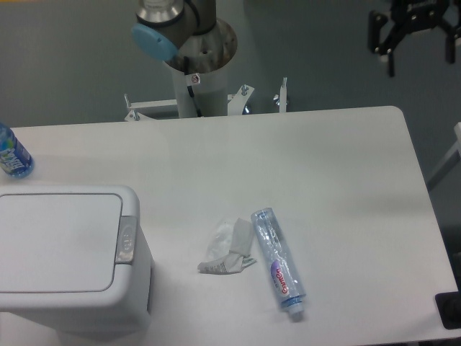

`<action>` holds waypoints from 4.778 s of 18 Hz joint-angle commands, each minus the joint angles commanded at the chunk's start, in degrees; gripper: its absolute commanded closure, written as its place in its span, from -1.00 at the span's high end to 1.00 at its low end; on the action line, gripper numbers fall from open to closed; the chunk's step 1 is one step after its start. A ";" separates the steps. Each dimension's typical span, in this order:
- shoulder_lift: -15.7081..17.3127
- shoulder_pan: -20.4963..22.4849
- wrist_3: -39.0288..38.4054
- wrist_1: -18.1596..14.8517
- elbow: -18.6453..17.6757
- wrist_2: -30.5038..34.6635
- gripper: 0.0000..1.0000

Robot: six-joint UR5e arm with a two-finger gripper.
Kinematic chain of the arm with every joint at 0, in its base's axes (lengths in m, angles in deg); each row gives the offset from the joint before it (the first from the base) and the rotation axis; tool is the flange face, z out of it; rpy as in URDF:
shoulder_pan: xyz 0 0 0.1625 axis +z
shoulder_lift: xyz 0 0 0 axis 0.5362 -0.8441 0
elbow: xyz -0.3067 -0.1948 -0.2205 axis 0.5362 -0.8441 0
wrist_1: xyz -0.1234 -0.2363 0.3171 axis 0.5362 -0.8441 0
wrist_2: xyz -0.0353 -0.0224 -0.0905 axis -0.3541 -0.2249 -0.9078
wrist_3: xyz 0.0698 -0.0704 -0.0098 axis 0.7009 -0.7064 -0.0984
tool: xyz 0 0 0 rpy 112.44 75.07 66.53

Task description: Open the trash can

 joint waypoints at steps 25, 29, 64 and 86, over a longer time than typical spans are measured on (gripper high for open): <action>-16.87 -31.12 -38.26 1.14 10.90 -4.22 1.00; -18.10 -32.62 -38.26 1.32 10.72 -4.05 1.00; -19.25 -34.82 -38.17 1.49 9.58 -3.78 1.00; -15.38 -27.71 -34.75 1.58 17.84 11.84 1.00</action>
